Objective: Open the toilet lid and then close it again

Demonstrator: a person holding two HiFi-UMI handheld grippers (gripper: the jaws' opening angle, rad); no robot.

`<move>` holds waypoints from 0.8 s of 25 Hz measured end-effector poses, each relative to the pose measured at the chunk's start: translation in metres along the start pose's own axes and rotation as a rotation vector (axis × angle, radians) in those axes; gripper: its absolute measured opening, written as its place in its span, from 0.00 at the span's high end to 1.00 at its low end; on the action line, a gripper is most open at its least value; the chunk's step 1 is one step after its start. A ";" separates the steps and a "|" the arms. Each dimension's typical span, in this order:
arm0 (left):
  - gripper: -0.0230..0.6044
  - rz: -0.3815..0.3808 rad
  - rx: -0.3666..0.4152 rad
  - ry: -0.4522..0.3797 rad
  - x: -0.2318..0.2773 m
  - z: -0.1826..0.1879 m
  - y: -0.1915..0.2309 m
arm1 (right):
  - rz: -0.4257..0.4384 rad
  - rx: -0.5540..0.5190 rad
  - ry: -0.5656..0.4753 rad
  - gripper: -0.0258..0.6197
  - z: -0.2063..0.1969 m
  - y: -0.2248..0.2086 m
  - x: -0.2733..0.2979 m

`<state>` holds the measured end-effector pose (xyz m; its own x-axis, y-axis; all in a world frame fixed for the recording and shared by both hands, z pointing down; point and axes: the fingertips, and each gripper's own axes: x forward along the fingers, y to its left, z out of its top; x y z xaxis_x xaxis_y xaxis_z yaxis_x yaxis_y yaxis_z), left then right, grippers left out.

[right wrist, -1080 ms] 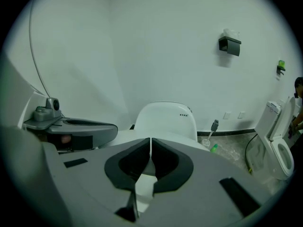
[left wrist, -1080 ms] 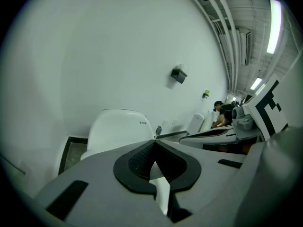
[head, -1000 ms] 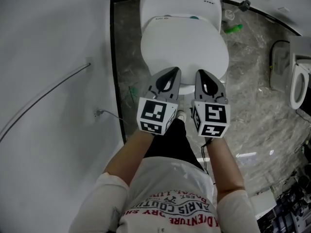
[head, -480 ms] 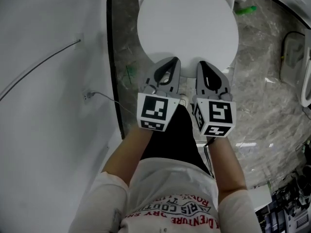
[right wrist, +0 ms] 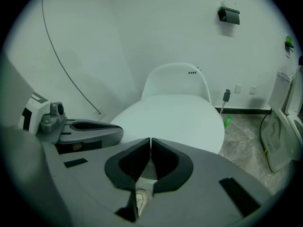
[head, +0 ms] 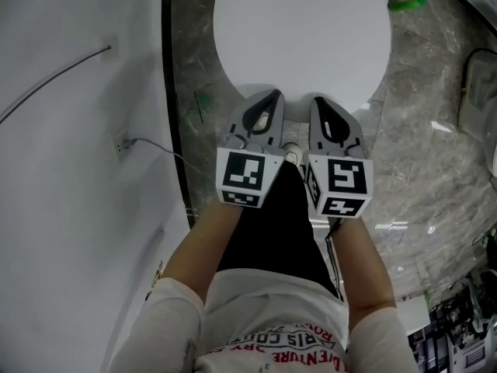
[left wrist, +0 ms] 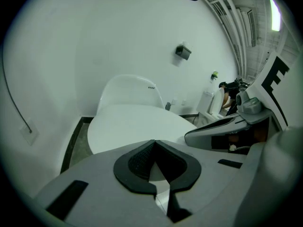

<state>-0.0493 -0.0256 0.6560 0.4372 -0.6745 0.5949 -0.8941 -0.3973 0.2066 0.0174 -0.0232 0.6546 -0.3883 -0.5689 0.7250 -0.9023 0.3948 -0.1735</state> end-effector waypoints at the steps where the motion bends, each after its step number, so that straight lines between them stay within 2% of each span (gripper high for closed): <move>1: 0.95 0.000 -0.001 0.006 0.003 -0.007 0.001 | 0.002 0.000 0.006 0.93 -0.007 0.000 0.004; 5: 0.95 -0.003 0.008 0.032 0.017 -0.034 0.004 | 0.004 0.007 0.031 0.93 -0.031 -0.003 0.023; 14: 0.95 -0.005 -0.023 0.118 0.045 -0.086 0.016 | 0.005 0.052 0.111 0.93 -0.076 -0.007 0.062; 17: 0.95 -0.017 -0.022 0.146 0.054 -0.097 0.018 | 0.009 0.066 0.139 0.93 -0.086 -0.010 0.073; 20: 0.95 -0.020 0.005 0.139 0.059 -0.100 0.019 | 0.010 0.064 0.142 0.93 -0.090 -0.012 0.080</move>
<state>-0.0505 -0.0102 0.7728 0.4367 -0.5739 0.6928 -0.8849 -0.4126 0.2160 0.0144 -0.0080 0.7746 -0.3707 -0.4555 0.8094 -0.9104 0.3505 -0.2198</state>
